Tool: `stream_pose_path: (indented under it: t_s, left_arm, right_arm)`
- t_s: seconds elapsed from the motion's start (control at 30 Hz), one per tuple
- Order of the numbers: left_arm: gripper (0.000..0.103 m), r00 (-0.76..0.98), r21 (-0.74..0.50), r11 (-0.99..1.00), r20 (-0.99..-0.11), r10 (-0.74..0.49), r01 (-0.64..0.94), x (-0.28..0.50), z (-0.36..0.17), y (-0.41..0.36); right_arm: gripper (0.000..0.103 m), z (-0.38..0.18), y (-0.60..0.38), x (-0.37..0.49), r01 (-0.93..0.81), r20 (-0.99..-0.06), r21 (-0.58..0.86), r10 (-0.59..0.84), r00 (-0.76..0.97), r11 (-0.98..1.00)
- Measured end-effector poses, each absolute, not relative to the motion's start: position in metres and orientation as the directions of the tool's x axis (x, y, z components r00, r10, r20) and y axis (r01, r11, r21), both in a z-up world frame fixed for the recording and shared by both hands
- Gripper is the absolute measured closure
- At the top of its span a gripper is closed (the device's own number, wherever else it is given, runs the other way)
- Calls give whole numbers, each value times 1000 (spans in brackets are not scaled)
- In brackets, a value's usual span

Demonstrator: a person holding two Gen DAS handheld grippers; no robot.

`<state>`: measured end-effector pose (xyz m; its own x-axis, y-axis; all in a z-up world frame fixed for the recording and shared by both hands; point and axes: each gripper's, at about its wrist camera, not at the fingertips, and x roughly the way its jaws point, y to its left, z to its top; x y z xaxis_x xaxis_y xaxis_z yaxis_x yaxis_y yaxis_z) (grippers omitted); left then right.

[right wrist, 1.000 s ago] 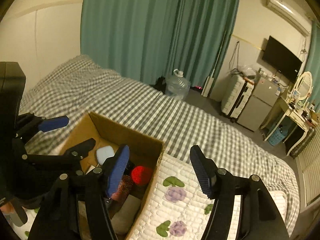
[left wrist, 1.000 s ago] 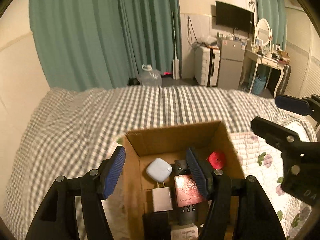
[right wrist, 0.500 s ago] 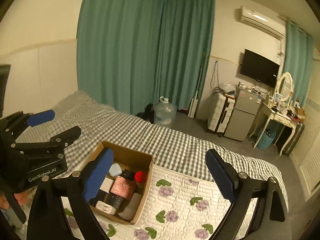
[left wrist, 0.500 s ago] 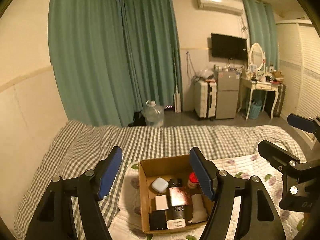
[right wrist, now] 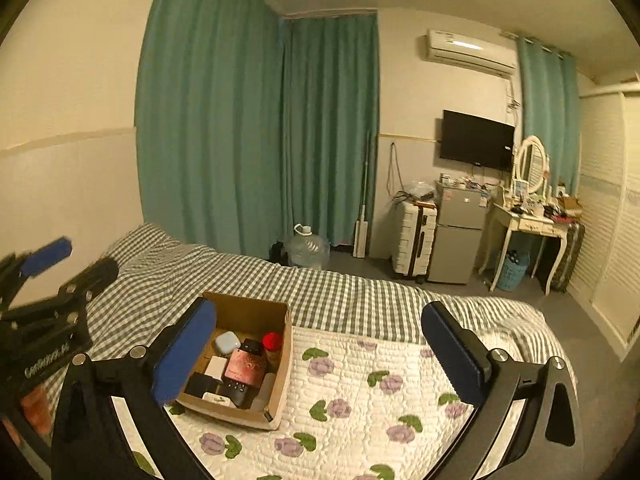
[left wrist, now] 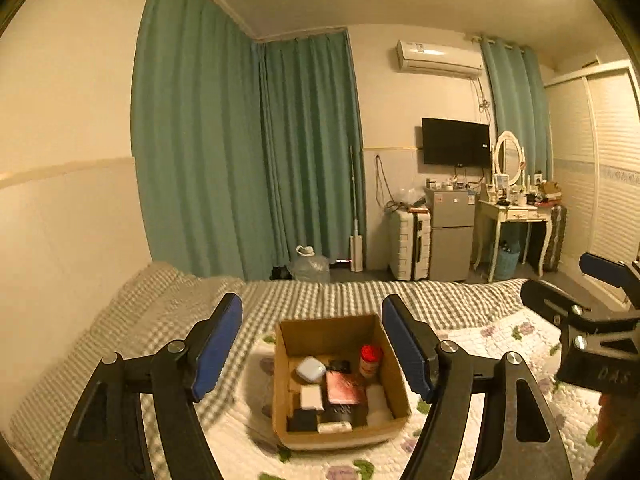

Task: Organize rigid objects

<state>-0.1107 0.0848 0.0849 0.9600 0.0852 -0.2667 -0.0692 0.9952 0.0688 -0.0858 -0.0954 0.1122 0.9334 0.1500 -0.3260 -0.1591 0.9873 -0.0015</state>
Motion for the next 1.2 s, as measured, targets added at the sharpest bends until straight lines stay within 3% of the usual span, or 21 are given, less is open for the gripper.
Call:
stream_pose_path:
  t_s: [0.13, 0.27, 0.57, 1.2]
  left_arm:
    - [28, 965, 53, 994, -239, 103, -93, -125, 53, 82]
    - [28, 959, 60, 995, -270, 91, -77, -129, 30, 77]
    - [28, 940, 71, 995, -329, 90, -71, -127, 11, 73]
    - [28, 930, 78, 995, -358, 85, -60, -129, 8, 72]
  right_arm:
    - [0, 88, -97, -107, -129, -275, -6, 122, 954, 992]
    - [0, 62, -97, -115, -113, -256, -7, 107, 961, 994]
    - [0, 26, -102, -107, -108, -338, 21, 109, 935, 994]
    - [0, 21, -101, -104, -97, -363, 25, 99, 926, 995]
